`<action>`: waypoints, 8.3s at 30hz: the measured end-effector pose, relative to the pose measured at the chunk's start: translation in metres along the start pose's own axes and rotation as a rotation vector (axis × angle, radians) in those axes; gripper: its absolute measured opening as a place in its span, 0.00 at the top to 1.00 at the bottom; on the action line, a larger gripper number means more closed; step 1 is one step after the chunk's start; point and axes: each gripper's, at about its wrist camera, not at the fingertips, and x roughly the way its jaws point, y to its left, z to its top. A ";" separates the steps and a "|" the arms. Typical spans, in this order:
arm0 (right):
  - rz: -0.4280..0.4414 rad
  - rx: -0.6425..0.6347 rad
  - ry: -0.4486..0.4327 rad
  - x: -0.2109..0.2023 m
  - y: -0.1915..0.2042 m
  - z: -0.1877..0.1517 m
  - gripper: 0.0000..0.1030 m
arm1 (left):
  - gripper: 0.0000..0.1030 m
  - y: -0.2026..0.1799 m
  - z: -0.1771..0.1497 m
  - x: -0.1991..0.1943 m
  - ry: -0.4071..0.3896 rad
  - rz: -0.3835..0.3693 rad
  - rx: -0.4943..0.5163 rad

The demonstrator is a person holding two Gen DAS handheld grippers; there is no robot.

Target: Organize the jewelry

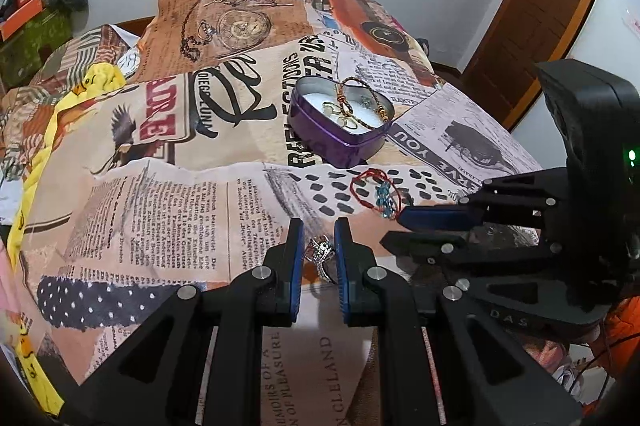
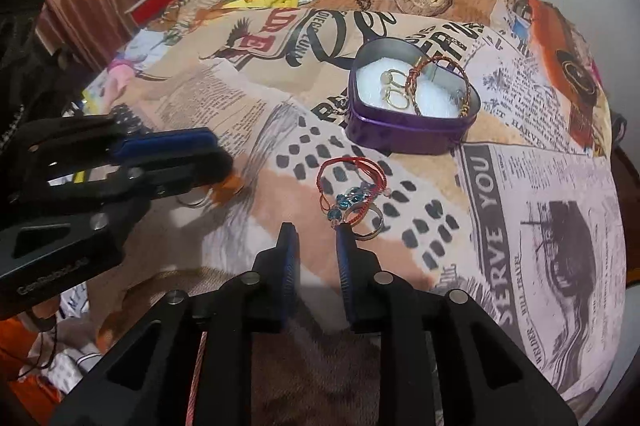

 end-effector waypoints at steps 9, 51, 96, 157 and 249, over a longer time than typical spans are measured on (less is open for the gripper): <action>-0.033 0.034 -0.020 -0.010 -0.019 0.005 0.82 | 0.87 0.005 -0.002 0.005 0.003 -0.011 -0.006; -0.066 0.114 -0.296 -0.061 -0.061 0.038 0.81 | 0.87 -0.025 0.062 0.008 -0.096 0.009 0.095; 0.000 0.167 -0.254 -0.043 -0.080 0.061 0.73 | 0.87 -0.015 0.094 0.023 -0.116 0.016 0.077; 0.013 0.102 -0.049 -0.008 -0.048 0.010 0.72 | 0.95 -0.014 0.044 0.001 -0.063 -0.052 0.033; 0.005 0.078 -0.177 -0.002 -0.075 0.057 0.91 | 0.87 -0.007 0.103 0.061 -0.052 0.027 0.036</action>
